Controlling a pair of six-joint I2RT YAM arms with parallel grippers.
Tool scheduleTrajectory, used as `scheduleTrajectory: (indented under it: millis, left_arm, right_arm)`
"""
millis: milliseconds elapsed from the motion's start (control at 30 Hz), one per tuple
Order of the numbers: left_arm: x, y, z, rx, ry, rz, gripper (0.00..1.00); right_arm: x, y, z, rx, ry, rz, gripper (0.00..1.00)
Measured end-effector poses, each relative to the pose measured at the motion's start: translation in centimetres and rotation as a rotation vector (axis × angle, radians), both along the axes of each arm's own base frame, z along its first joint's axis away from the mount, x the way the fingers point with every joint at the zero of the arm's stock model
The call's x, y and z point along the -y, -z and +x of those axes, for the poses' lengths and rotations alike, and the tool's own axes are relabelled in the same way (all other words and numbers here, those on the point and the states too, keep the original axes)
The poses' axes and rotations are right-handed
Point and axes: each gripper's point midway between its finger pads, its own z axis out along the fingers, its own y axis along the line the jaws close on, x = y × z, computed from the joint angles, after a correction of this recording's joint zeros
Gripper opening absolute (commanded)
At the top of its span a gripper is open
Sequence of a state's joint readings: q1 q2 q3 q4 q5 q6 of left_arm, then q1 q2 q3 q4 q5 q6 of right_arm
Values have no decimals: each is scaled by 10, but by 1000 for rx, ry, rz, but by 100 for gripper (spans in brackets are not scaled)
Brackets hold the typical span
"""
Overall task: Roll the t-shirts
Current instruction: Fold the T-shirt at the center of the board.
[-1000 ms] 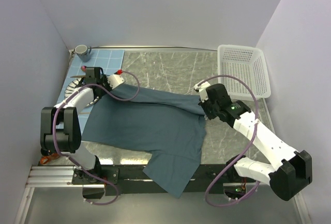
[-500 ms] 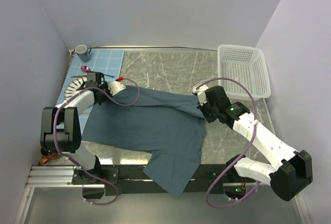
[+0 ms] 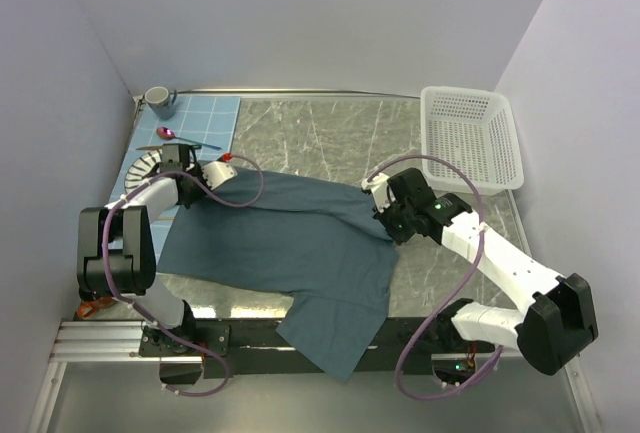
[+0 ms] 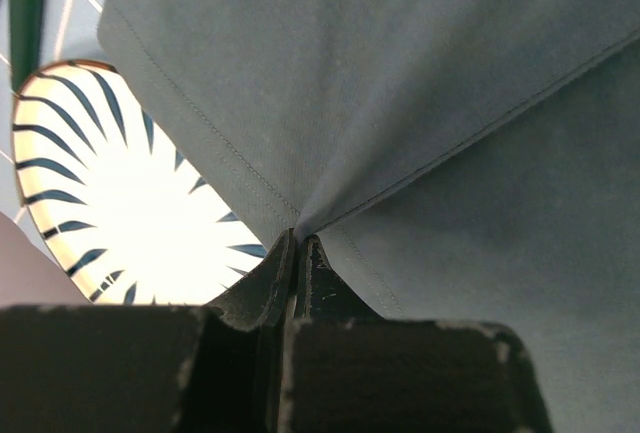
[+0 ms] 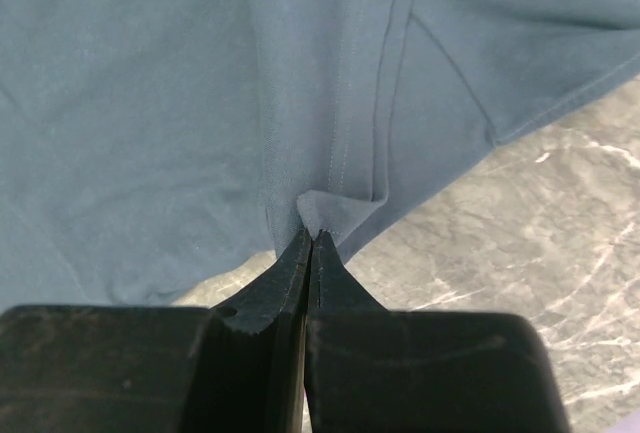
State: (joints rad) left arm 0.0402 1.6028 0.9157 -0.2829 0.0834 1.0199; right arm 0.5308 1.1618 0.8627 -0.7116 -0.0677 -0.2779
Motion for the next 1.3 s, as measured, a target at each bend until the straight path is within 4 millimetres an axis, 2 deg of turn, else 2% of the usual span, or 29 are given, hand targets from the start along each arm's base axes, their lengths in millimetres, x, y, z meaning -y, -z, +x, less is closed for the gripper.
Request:
scheduleTrajectory:
  millis: [433,467,500,533,667,733,800,900,967,1067,1133,1200,1300]
  left_arm:
    - [-2,5,-5,-14,-17,-6,1]
    - [-2,5,-5,-15,-17,-7,1]
    - [-2,6,-5,-18,-18,-8,5]
    - [-2,7,-5,-25,-20,-9,8]
    - [-2,4,-3,-58,-34,-20,27]
    - [-2,-5,-2,-61,-42,-32,36]
    - [-1,-21,2,-39,-52,-51,44]
    - [3,-56,16,44,-89,-105,44]
    - [7,-82,36,107,-131,-161,41]
    - [15,-113,78,165,-201,-254,41]
    - [18,-120,107,185,-254,-311,42]
    - [20,-108,125,170,-311,-362,43]
    - [24,-71,125,81,-382,-405,43]
  right_arm:
    - [-4,5,-3,-22,-22,-9,0]
    - [-4,6,-3,-26,-23,-10,11]
    - [-4,7,-4,-32,-26,-9,40]
    - [-5,8,-5,-41,-28,-8,50]
    - [-7,8,-8,-113,-36,-12,60]
    - [-7,-7,4,-118,-6,15,60]
    - [-3,-31,31,-81,62,67,60]
    - [9,-61,75,1,169,105,60]
    - [12,-68,102,23,220,110,59]
    - [12,-52,128,-16,268,88,60]
    - [12,-31,140,-66,293,60,60]
    - [13,-9,146,-118,319,33,61]
    - [20,18,144,-194,359,0,61]
